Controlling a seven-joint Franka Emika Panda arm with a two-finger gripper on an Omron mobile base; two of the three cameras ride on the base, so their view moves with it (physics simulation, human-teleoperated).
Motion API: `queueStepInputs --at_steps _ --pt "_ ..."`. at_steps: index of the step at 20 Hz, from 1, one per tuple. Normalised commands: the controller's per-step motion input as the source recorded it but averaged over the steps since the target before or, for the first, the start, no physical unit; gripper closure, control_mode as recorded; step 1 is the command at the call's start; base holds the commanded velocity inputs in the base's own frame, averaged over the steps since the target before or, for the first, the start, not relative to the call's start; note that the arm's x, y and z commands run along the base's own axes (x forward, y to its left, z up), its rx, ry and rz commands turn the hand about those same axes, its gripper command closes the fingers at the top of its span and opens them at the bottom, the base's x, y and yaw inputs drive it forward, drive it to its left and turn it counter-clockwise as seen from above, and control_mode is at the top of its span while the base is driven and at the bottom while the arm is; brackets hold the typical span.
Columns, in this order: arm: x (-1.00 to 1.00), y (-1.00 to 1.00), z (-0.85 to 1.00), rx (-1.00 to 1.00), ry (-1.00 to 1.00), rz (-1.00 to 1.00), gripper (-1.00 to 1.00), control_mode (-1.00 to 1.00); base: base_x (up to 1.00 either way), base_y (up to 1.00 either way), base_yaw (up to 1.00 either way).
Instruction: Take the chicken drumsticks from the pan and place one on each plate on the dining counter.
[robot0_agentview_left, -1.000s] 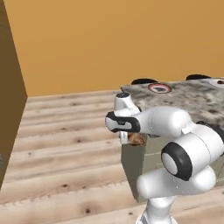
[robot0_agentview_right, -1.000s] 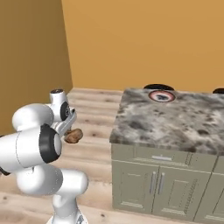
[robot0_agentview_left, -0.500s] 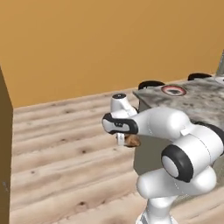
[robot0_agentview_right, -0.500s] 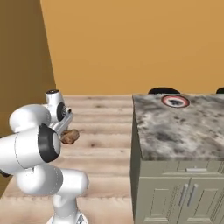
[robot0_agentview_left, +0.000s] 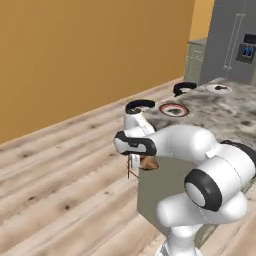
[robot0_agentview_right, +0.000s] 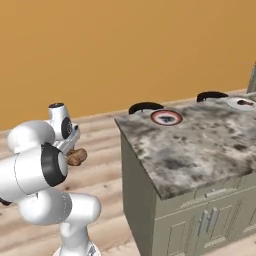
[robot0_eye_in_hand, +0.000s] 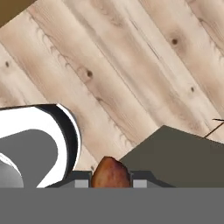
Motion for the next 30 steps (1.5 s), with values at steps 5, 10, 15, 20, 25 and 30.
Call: queueStepInputs --at_steps 5,10,15,20,25,30 --pt "0.0 0.0 0.0 0.0 0.0 0.0 1.0 1.0 0.66 0.63 -0.59" --pt "0.0 0.0 0.0 0.0 0.0 0.0 1.0 1.0 0.41 0.62 -0.69" --pt "0.0 0.0 0.0 0.0 0.0 0.0 1.0 1.0 0.29 0.68 -0.64" --pt "0.0 0.0 0.0 0.0 0.0 0.0 1.0 1.0 0.23 0.83 -0.47" --pt "0.0 0.0 0.0 0.0 0.0 0.0 1.0 1.0 0.39 0.72 -0.5" --pt "0.0 0.0 0.0 0.0 0.0 0.0 1.0 1.0 0.41 0.63 -0.49"
